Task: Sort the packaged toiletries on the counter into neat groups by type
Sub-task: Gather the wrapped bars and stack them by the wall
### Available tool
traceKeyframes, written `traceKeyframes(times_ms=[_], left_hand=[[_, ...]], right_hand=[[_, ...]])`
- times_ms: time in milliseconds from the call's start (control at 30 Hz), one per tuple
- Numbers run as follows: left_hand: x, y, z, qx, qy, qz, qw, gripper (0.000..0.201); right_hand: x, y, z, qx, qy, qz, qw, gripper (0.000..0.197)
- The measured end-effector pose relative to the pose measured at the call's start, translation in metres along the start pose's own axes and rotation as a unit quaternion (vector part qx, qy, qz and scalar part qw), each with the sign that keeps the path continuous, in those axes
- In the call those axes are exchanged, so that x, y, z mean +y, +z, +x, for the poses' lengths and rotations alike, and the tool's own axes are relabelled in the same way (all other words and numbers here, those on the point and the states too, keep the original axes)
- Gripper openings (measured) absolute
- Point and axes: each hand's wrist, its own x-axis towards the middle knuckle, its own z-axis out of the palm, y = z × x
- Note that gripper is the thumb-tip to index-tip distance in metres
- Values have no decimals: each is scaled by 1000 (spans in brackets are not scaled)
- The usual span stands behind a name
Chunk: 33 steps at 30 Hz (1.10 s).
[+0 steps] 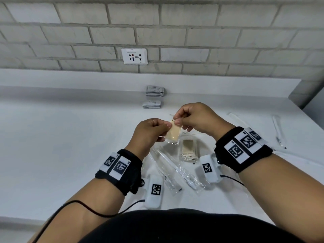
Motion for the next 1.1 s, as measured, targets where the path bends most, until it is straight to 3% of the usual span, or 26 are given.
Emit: traceKeyframes(times_ms=[100, 200, 300, 400, 467, 533, 600, 667, 733, 800, 1100], left_hand=[[-1, 3, 0, 3, -8, 5, 1000, 7], [-4, 7, 2, 7, -14, 11, 1000, 7], [-9, 16, 6, 2, -37, -6, 999, 9], [-18, 29, 15, -38, -70, 80, 994, 19], [-26, 36, 22, -57, -82, 209, 973, 27], [-34, 41, 27, -86, -89, 344, 931, 35], [-38, 44, 30, -95, -104, 404, 904, 40], [-37, 45, 32, -101, -129, 371, 914, 37], [-34, 48, 32, -108, -170, 286, 937, 31], [-29, 52, 30, -109, -199, 254, 940, 26], [-38, 48, 22, -106, -248, 121, 955, 16]], right_hand=[[-2, 0, 0, 14, 5, -32, 999, 8], [4, -4, -1, -1, 36, 13, 999, 9], [17, -7, -3, -48, 105, 102, 988, 23], [33, -8, -3, -57, 181, 91, 978, 29], [43, -6, -2, -61, 224, 30, 972, 27], [54, -2, -4, -32, 248, -18, 968, 24], [65, -2, -5, 11, 264, -19, 964, 22], [76, -3, -9, 26, 317, 24, 948, 31], [82, -2, -15, -16, 382, 88, 920, 33], [80, 3, -19, -63, 407, 130, 902, 28], [66, 23, -15, -41, 415, 107, 902, 11]])
